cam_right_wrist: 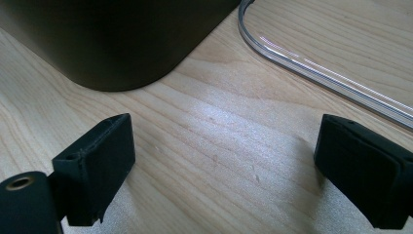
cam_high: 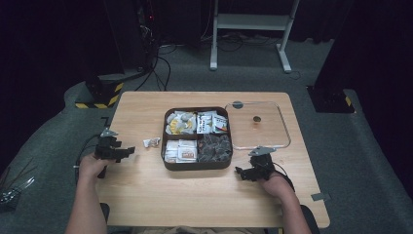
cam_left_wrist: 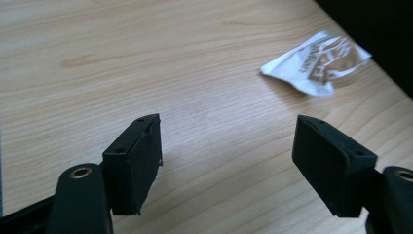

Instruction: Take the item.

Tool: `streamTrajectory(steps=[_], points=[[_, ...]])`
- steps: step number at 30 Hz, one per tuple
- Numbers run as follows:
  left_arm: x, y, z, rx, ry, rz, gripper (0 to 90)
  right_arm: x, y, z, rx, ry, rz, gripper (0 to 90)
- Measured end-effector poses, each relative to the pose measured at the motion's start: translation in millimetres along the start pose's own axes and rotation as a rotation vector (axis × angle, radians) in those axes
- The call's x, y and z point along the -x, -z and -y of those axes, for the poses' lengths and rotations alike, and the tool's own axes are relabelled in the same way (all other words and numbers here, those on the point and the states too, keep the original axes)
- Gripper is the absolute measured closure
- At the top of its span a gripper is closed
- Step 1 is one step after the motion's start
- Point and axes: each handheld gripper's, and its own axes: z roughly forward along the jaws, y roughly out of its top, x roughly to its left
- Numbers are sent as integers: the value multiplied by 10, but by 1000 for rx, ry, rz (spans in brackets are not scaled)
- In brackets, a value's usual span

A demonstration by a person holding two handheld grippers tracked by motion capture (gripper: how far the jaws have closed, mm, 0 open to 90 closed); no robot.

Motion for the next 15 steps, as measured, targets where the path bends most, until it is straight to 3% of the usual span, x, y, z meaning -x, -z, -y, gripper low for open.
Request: streamTrajectory(steps=[6, 8, 15], points=[[-43, -47, 66, -12, -8, -11, 248, 2, -2, 0, 2, 2, -1, 77], [-64, -58, 82, 0, -35, -15, 229, 1, -1, 0, 1, -1, -1, 77], [-101, -97, 132, 42, -33, -76, 161, 1, -1, 0, 1, -1, -1, 78]])
